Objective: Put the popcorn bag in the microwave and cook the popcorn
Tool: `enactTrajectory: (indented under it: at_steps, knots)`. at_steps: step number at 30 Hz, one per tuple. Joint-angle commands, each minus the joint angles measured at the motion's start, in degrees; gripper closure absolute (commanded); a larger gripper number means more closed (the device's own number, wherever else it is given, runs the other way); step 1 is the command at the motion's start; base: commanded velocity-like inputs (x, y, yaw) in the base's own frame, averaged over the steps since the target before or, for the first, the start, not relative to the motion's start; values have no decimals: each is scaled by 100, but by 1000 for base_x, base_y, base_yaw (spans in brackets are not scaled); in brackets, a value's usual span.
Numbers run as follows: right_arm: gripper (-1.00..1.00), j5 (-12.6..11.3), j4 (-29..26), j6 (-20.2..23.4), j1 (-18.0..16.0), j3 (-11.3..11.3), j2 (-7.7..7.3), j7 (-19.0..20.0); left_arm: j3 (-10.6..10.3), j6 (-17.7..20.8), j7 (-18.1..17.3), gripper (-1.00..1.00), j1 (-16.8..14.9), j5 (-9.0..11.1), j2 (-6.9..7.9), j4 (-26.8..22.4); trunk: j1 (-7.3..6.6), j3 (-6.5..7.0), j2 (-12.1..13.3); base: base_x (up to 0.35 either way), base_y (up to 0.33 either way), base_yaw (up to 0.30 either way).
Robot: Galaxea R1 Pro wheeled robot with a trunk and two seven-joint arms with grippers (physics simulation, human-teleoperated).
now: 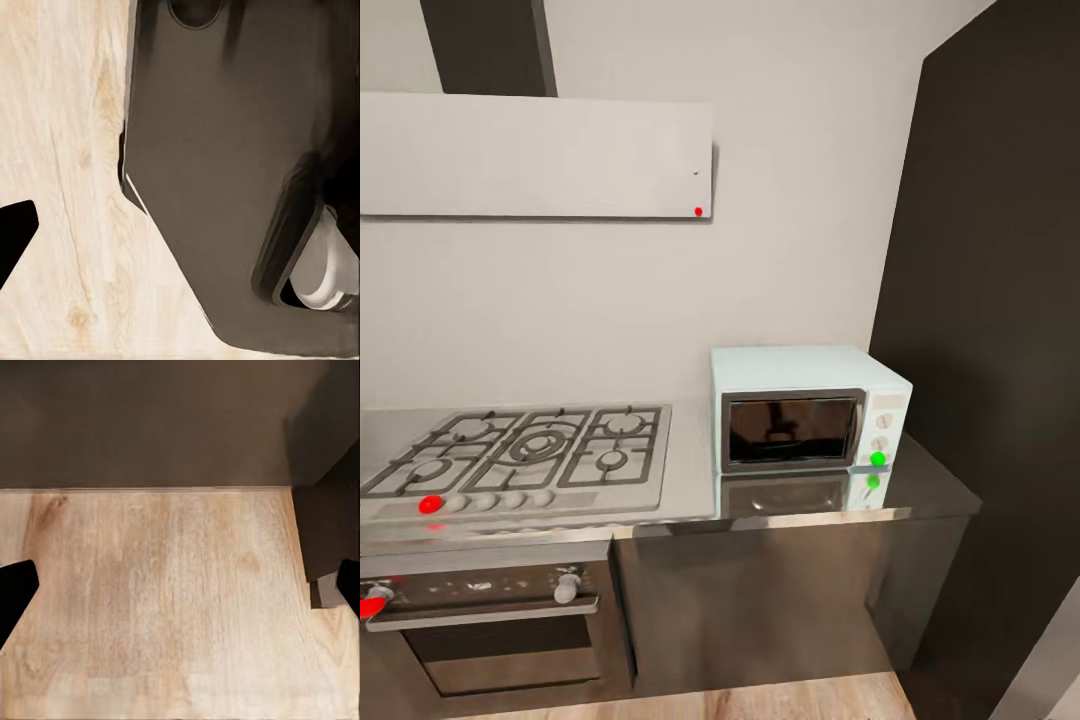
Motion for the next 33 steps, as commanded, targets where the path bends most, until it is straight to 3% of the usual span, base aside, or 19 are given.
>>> enactTrajectory:
  at_steps: [1, 4, 7, 10, 12, 14, 16, 20, 25, 33]
  knots:
    - [-100, 31, 127, -40, -7, -6, 0, 35, 38, 34, -21, -100, 2, 0, -16, -15, 1, -5, -4, 0, 0, 0]
    - [-100, 38, 354, -11, -4, -1, 12, 37, 38, 35, -21, -100, 2, 2, -16, -15, 1, -5, -4, 0, 0, 0]
    - [-100, 40, 1391, 29, -2, -7, 31, 35, 38, 34, -21, -100, 2, 0, -16, -15, 1, -5, -4, 0, 0, 0]
    - [-100, 47, 1759, 286, 153, -1, 41, -120, 38, 33, -21, -100, 2, 0, -16, -15, 1, -5, -4, 0, 0, 0]
    - [-100, 48, 1800, 695, 572, 1, 143, -692, 38, 33, -21, -100, 2, -2, -16, -15, 1, -5, -4, 0, 0, 0]
    - [-100, 49, 1812, 1032, 1119, 1, 429, -1650, 38, 33, -21, -100, 2, 1, -16, -15, 1, -5, -4, 0, 0, 0]
    - [-100, 49, 1814, 1103, 1529, 1, 685, -2174, 38, 33, -21, -100, 2, 1, -16, -15, 1, -5, -4, 0, 0, 0]
    - [-100, 42, 1803, 1086, 1685, -17, 814, -2337, 38, 33, -21, -100, 2, -1, -16, -15, 1, -5, -4, 0, 0, 0]
    - [-100, 39, 1189, 389, 1702, -35, 812, -2355, 38, 35, -21, -100, 2, 2, -16, -15, 1, -5, -4, 0, 0, 0]
    - [-100, 33, 1095, 277, 1703, -37, 812, -2356, 38, 33, -21, -100, 2, 2, -16, -15, 1, -5, -4, 0, 0, 0]
